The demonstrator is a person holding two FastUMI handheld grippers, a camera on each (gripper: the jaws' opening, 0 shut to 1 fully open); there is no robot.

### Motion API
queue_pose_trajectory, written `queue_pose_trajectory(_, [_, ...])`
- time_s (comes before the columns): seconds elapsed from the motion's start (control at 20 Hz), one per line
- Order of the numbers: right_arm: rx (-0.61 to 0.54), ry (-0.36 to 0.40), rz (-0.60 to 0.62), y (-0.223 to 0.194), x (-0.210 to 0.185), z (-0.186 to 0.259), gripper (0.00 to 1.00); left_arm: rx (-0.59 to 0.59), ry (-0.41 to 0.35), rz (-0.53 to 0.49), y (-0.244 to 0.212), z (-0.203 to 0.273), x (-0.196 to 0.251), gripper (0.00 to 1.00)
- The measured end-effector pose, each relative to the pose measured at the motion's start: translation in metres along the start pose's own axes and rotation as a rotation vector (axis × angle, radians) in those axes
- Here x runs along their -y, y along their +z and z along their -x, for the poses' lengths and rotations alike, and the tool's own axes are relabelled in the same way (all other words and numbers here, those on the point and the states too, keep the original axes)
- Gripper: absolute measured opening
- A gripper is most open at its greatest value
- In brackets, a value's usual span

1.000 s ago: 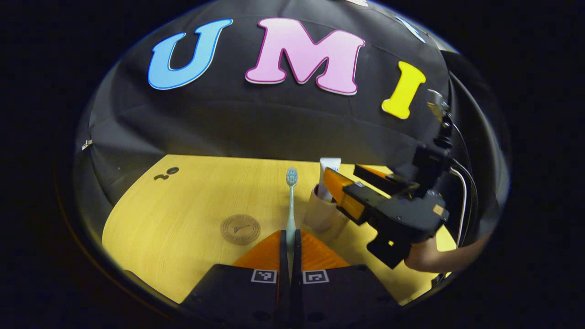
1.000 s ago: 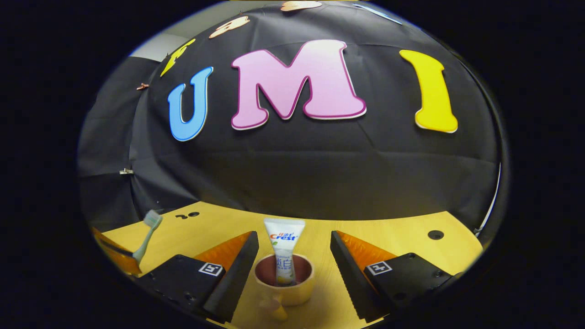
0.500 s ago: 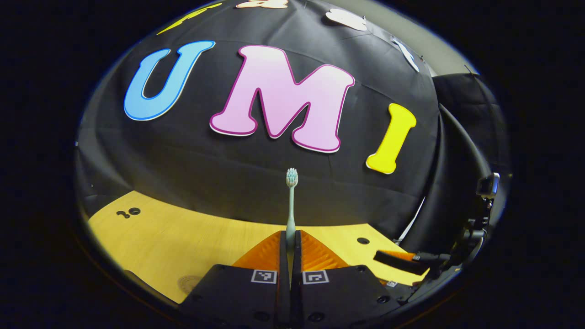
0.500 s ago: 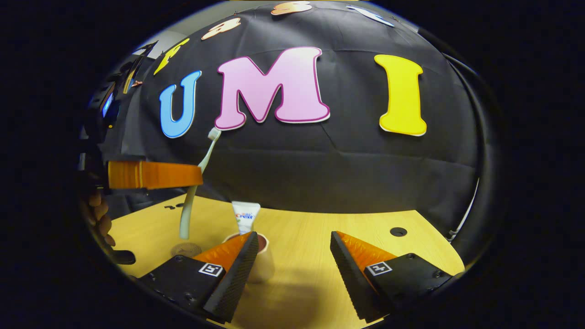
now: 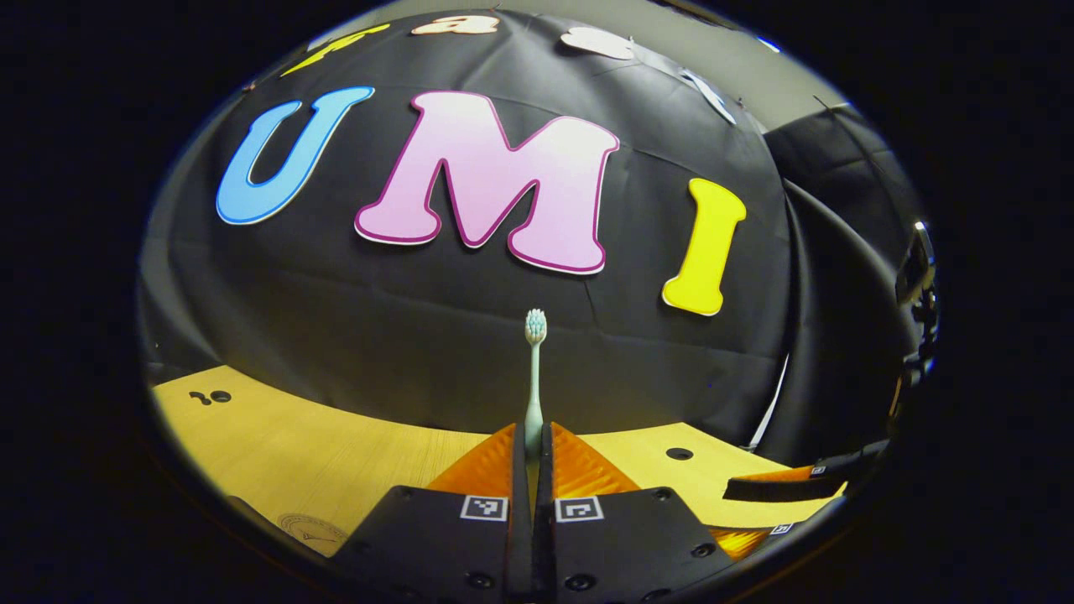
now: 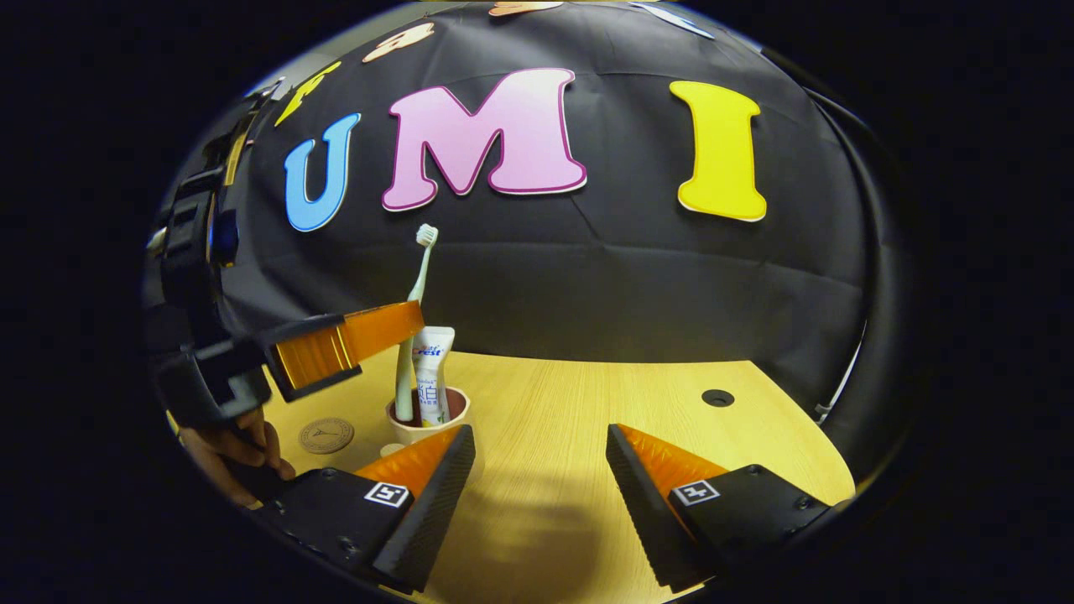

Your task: Put the toothbrush and toothpaste on the desktop into the cup, then pick up the cup and place it on the coaster on the desktop.

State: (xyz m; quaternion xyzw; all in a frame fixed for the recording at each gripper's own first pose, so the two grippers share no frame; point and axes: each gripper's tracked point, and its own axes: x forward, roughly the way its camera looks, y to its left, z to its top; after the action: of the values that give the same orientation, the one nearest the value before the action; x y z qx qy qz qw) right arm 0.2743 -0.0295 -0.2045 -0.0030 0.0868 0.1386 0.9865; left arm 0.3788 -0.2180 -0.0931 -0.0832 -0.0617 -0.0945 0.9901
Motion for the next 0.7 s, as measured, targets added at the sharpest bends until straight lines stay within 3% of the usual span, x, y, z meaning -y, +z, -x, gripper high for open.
queue_pose_trajectory(0.35, [-0.009, -0.001, 0.004, -0.007, 0.0, 0.002, 0.97, 0.01, -0.018, -0.029, -0.026, 0.007, 0.01, 0.17])
queue_pose_trajectory(0.45, [-0.007, -0.001, 0.004, -0.006, -0.001, 0.002, 0.96, -0.008, -0.012, -0.042, -0.029, 0.014, 0.01, 0.39])
queue_pose_trajectory(0.6, [-0.017, 0.005, -0.03, -0.001, -0.005, 0.003, 0.96, -0.036, -0.011, -0.059, -0.03, 0.037, 0.002, 0.88])
queue_pose_trajectory(0.7, [-0.028, 0.021, -0.04, 0.002, -0.012, 0.002, 0.96, -0.045, 0.014, -0.049, -0.024, 0.058, -0.01, 0.9])
